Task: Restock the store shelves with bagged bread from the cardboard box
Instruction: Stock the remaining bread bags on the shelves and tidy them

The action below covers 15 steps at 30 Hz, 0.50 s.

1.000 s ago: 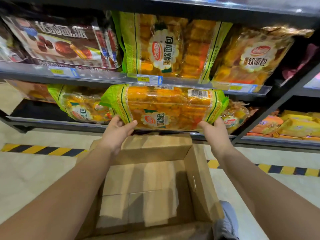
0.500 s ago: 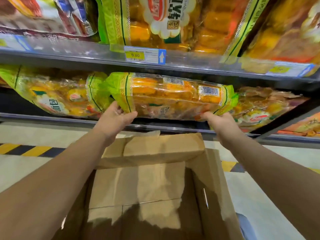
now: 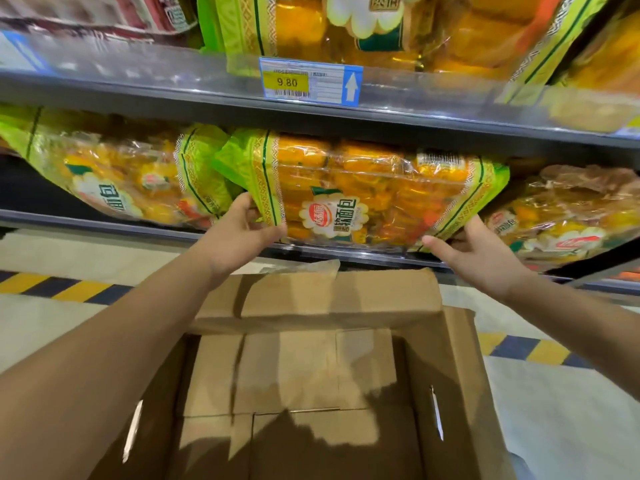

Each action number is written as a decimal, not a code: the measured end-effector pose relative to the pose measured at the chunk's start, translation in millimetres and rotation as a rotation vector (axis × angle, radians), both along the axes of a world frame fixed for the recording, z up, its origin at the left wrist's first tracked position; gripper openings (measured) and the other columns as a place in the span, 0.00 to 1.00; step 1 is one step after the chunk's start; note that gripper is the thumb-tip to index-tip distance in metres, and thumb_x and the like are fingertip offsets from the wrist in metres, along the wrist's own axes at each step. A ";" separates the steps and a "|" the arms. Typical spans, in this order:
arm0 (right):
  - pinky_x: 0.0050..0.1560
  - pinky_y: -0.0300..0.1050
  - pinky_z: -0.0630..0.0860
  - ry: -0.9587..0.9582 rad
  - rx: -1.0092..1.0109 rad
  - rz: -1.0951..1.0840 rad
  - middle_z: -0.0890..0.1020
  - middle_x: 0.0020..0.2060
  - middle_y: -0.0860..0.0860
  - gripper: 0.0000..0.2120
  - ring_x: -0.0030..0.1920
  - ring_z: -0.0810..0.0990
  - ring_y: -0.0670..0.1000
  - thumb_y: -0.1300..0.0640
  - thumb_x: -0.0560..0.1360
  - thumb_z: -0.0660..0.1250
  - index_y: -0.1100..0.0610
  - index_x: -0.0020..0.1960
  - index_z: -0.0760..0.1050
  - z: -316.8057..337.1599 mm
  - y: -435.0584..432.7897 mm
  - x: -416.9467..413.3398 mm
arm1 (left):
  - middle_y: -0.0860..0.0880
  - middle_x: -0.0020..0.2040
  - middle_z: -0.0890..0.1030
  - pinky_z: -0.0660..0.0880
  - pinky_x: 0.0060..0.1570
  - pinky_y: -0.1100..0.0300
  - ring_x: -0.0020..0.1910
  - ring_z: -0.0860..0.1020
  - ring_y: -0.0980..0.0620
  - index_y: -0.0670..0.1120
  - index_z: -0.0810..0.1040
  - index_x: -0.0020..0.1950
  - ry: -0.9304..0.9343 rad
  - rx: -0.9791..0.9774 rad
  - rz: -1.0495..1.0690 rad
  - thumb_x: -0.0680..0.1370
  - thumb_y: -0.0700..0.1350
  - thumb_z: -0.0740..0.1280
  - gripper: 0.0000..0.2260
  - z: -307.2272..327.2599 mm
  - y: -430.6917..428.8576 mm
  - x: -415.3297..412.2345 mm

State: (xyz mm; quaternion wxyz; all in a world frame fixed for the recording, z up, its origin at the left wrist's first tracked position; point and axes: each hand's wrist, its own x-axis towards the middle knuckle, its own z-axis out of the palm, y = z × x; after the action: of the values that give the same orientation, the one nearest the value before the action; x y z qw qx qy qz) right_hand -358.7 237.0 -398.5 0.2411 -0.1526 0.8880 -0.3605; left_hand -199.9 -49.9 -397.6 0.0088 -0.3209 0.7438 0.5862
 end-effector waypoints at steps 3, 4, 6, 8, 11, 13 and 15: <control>0.66 0.49 0.73 -0.012 -0.102 -0.070 0.77 0.64 0.43 0.21 0.64 0.75 0.47 0.43 0.81 0.66 0.48 0.71 0.66 -15.2 -0.3 9.5 | 0.58 0.65 0.74 0.72 0.66 0.56 0.61 0.76 0.59 0.50 0.49 0.81 0.064 -0.038 0.092 0.81 0.41 0.70 0.37 -8.5 5.8 1.6; 0.63 0.46 0.72 -0.005 -0.122 -0.065 0.77 0.64 0.43 0.22 0.63 0.75 0.47 0.42 0.82 0.63 0.48 0.72 0.65 -19.7 -2.0 12.0 | 0.56 0.68 0.72 0.71 0.69 0.56 0.65 0.74 0.57 0.50 0.48 0.82 0.082 -0.054 0.104 0.81 0.41 0.70 0.38 -12.3 8.1 1.8; 0.54 0.38 0.71 0.035 -0.126 -0.085 0.75 0.61 0.43 0.21 0.59 0.75 0.47 0.41 0.84 0.57 0.48 0.73 0.64 -23.3 -7.5 11.6 | 0.58 0.68 0.71 0.70 0.63 0.64 0.64 0.73 0.61 0.53 0.49 0.81 0.100 -0.067 0.084 0.82 0.41 0.68 0.36 -17.0 12.6 0.6; 0.50 0.36 0.71 0.070 -0.127 -0.144 0.76 0.58 0.45 0.20 0.55 0.75 0.47 0.40 0.84 0.53 0.49 0.71 0.66 -25.5 -12.6 5.1 | 0.59 0.67 0.73 0.70 0.54 0.69 0.61 0.75 0.66 0.58 0.50 0.81 0.107 -0.051 0.053 0.82 0.41 0.68 0.36 -21.0 15.6 -3.9; 0.50 0.35 0.72 0.073 -0.167 -0.156 0.77 0.57 0.43 0.17 0.53 0.77 0.42 0.41 0.84 0.56 0.45 0.70 0.67 -32.1 -17.8 -2.4 | 0.62 0.65 0.77 0.73 0.45 0.76 0.56 0.76 0.75 0.62 0.51 0.81 0.126 -0.040 0.030 0.82 0.39 0.69 0.37 -23.3 15.1 -14.7; 0.50 0.34 0.72 0.049 -0.200 -0.157 0.78 0.60 0.42 0.20 0.58 0.77 0.45 0.42 0.83 0.59 0.46 0.73 0.67 -34.7 -19.3 -3.6 | 0.62 0.67 0.76 0.72 0.45 0.78 0.54 0.75 0.78 0.60 0.51 0.82 0.135 -0.038 0.032 0.82 0.38 0.68 0.38 -22.7 12.8 -22.3; 0.57 0.40 0.76 0.011 -0.249 -0.181 0.78 0.63 0.42 0.21 0.62 0.78 0.46 0.43 0.83 0.61 0.45 0.74 0.67 -37.7 -20.6 -6.4 | 0.57 0.75 0.69 0.69 0.58 0.71 0.69 0.70 0.68 0.59 0.47 0.83 0.138 -0.030 0.043 0.82 0.39 0.69 0.40 -19.2 11.1 -28.6</control>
State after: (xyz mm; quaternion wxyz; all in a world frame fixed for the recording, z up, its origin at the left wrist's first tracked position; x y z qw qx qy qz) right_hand -365.1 216.3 -436.3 0.1822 -0.1027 0.8478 -0.4872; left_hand -228.4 -38.8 -416.8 -0.0600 -0.2958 0.7444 0.5956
